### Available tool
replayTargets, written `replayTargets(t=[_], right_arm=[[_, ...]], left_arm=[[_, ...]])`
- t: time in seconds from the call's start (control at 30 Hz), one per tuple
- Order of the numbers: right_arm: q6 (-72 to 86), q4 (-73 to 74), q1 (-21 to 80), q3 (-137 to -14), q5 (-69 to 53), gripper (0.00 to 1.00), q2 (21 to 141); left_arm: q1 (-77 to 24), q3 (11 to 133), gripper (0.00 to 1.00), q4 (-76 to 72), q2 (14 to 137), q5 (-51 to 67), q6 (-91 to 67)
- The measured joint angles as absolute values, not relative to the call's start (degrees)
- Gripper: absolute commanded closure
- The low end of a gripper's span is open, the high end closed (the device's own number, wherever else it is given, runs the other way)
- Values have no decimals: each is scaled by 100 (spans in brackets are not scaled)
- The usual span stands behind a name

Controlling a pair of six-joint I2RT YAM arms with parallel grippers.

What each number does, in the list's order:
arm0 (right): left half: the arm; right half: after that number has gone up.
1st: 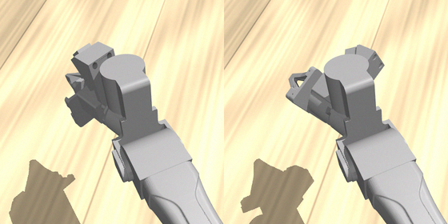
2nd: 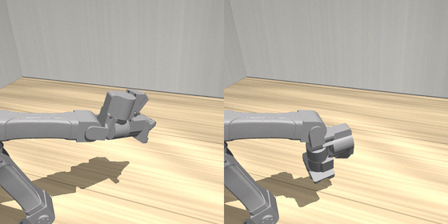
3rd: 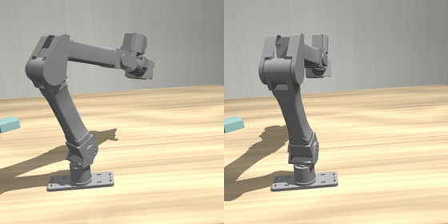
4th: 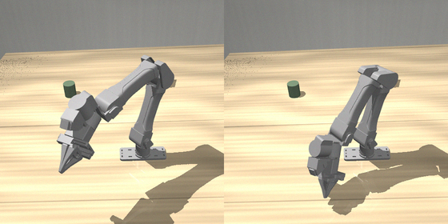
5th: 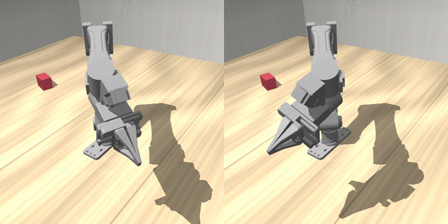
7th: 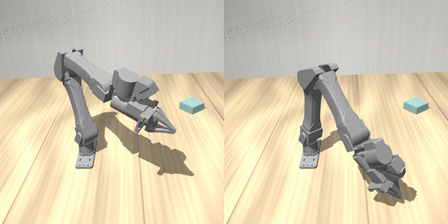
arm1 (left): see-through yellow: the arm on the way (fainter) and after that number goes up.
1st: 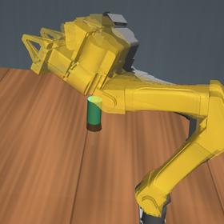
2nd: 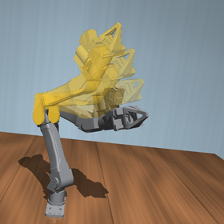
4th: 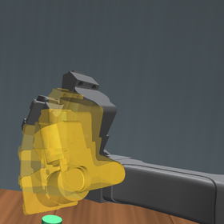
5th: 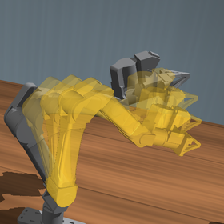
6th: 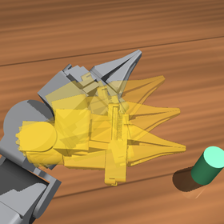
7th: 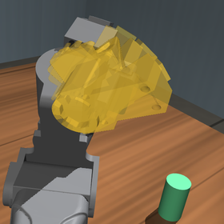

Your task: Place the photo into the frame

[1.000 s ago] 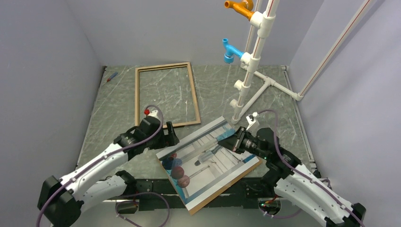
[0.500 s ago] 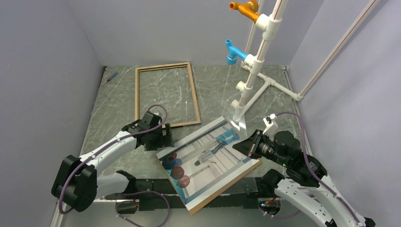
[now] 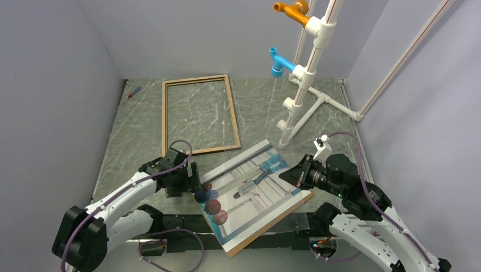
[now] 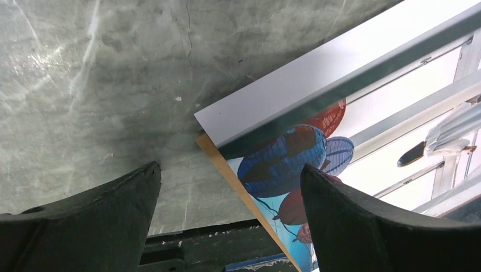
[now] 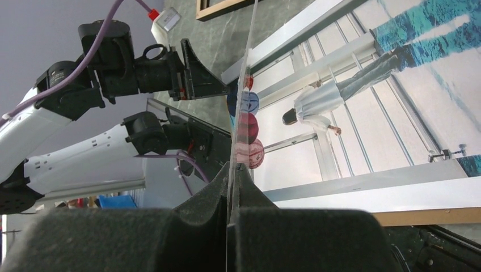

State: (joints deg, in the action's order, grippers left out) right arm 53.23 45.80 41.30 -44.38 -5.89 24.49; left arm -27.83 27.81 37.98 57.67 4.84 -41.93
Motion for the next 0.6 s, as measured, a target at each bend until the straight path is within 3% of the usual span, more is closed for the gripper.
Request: replayTargets(t=[0.6], right_arm=[[5203, 3133, 4108, -4506, -1743, 100, 2801]], left_arm=[[-3120, 2646, 12, 3074, 5990, 1269, -4495]])
